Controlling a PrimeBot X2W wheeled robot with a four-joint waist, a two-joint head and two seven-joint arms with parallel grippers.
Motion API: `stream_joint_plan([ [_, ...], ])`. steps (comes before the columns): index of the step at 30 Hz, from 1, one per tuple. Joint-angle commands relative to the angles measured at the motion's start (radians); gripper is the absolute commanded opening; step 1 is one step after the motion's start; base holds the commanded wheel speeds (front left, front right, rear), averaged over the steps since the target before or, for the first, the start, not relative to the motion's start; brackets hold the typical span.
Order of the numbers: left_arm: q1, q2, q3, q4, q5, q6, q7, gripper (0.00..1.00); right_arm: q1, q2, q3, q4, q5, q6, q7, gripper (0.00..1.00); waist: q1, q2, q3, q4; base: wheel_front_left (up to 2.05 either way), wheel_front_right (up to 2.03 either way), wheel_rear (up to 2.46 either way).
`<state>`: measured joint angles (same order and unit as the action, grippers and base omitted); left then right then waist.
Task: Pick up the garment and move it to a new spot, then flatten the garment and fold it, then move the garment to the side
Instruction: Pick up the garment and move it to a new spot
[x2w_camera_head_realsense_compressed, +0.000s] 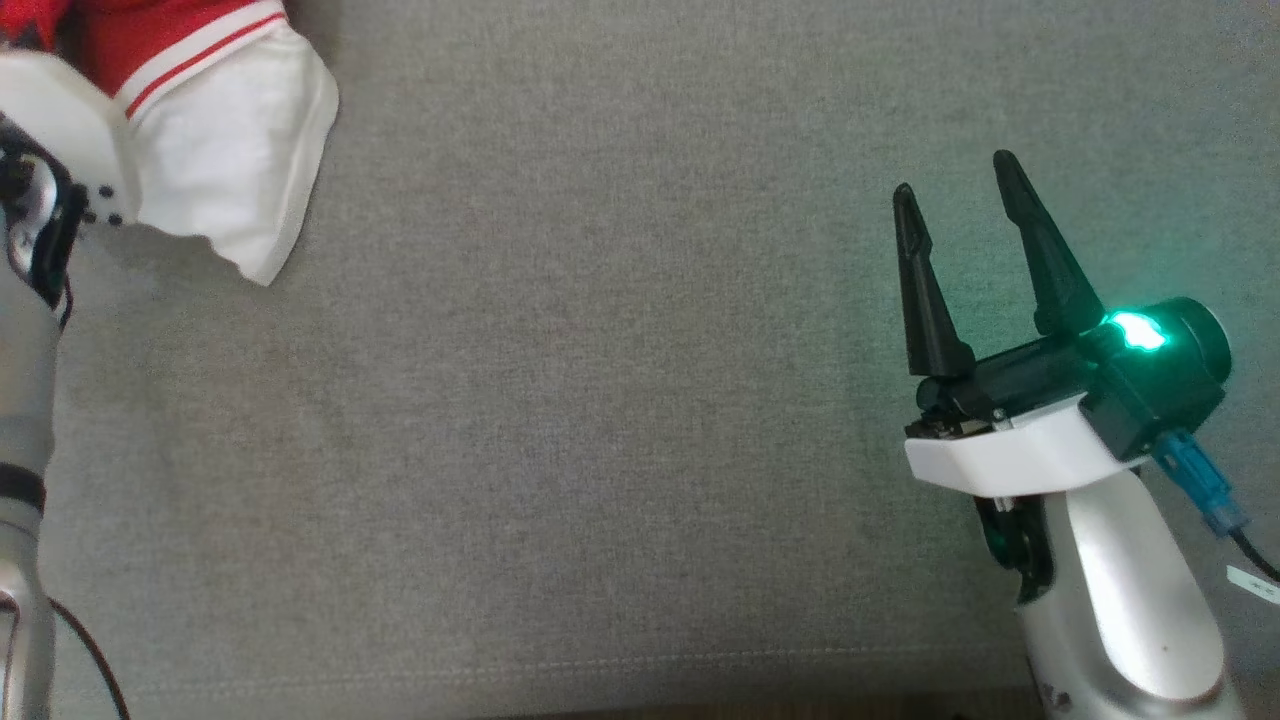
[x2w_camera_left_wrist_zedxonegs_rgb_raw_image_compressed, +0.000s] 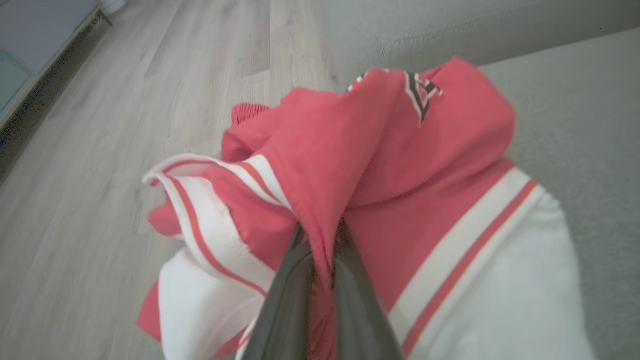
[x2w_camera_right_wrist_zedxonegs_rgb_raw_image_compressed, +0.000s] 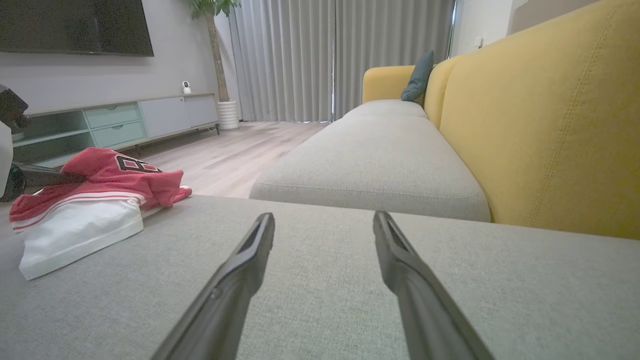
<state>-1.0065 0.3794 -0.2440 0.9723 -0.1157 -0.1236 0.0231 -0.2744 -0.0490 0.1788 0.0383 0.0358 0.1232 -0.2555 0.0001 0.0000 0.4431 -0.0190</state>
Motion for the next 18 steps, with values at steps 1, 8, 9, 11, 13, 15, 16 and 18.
stream_joint_plan([
  [1,-0.059,0.060,0.019,-0.044,0.007,-0.001,-0.015,0.00,0.011,-0.001,0.015,-0.027,0.011,0.008,-0.006,1.00,-0.0001,0.0000,-0.032,0.007,0.00,0.00,0.00],
  [8,-0.085,0.064,-0.021,-0.100,0.015,-0.004,-0.035,0.00,0.037,-0.001,0.002,-0.015,0.020,0.008,-0.006,1.00,-0.0001,0.0000,-0.109,0.007,0.00,0.00,0.00],
  [9,-0.088,0.064,-0.028,-0.112,0.016,-0.004,-0.038,0.00,0.041,-0.001,-0.001,-0.013,0.021,0.008,-0.006,1.00,-0.0001,0.0000,-0.119,0.005,0.00,0.00,0.00],
  [11,-0.093,0.060,-0.044,-0.140,0.018,-0.005,-0.042,0.00,0.050,-0.001,-0.007,-0.011,0.023,0.008,-0.006,1.00,-0.0001,0.0000,-0.138,0.001,0.00,0.00,0.00],
  [13,-0.097,0.052,-0.063,-0.172,0.017,-0.005,-0.046,0.00,0.057,-0.001,-0.014,-0.010,0.026,0.008,-0.006,1.00,-0.0001,0.0000,-0.156,-0.004,0.00,0.00,0.00],
  [15,-0.099,0.040,-0.086,-0.208,0.016,-0.006,-0.046,0.00,0.063,-0.001,-0.021,-0.008,0.029,0.008,-0.006,1.00,-0.0001,0.0000,-0.174,-0.012,0.00,0.00,0.00],
  [16,-0.099,0.032,-0.098,-0.228,0.014,-0.006,-0.046,0.00,0.066,-0.001,-0.024,-0.007,0.032,0.008,-0.006,1.00,-0.0001,0.0000,-0.183,-0.017,0.00,0.00,0.00],
  [18,-0.096,0.017,-0.123,-0.272,0.007,-0.006,-0.044,0.00,0.071,-0.001,-0.029,-0.006,0.038,0.008,-0.006,1.00,-0.0001,0.0000,-0.201,-0.030,0.00,0.00,0.00],
])
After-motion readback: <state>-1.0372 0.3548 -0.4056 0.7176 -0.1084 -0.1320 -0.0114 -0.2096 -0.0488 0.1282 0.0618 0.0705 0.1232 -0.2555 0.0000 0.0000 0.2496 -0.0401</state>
